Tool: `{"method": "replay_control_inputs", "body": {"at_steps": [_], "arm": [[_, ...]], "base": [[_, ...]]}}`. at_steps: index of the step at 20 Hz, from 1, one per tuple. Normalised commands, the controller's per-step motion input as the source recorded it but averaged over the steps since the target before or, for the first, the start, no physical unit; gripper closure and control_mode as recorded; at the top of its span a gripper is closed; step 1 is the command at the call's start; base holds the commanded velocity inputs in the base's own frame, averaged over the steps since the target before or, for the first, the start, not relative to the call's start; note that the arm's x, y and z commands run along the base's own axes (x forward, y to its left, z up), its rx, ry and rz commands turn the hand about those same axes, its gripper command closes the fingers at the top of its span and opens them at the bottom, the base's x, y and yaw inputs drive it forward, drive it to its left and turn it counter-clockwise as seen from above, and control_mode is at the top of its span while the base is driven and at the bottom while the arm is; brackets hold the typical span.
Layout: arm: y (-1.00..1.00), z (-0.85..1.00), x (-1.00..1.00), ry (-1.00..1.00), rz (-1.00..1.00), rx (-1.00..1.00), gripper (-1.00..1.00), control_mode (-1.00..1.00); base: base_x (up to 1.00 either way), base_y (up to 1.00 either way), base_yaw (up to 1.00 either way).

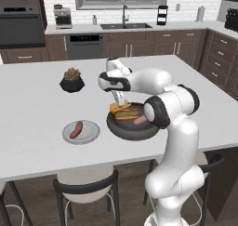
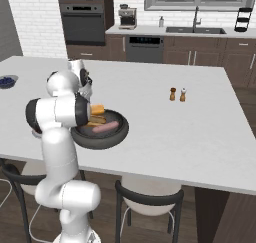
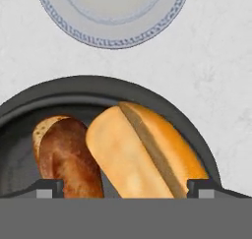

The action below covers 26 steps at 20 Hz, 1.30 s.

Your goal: Place one bun and one sausage from the bowl on each plate.

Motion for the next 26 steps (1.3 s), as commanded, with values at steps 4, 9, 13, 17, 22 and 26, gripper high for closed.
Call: {"method": "replay_control_inputs", "body": {"at_steps": [4,9,13,17,22,26], "arm": [[-0.5,0.04,0.2,-0.05,0.26,0.01,-1.0,-1.0],[-0.44,0.03,0.06,-0.05,0.34,0.0,-1.0,-1.0],[-0.18,0.0,0.2,0.0,0.33,0.0,-1.0,-1.0],[0.0,0.0,0.26,0.0,0.27,0.08,-1.0,-1.0],[0.0,-0.06,0.1,0.0,0.09,0.08,-1.0,-1.0],[0.15,-0.1,0.0,0.02,0.0,0.03,-1.0,-1.0]], "base": [[0.0,0.0,0.0],[0.0,0.0,0.0],[0.0,0.0,0.0],[0.0,0.0,0.0],[0.0,0.0,0.0],[0.0,0.0,0.0]]}}
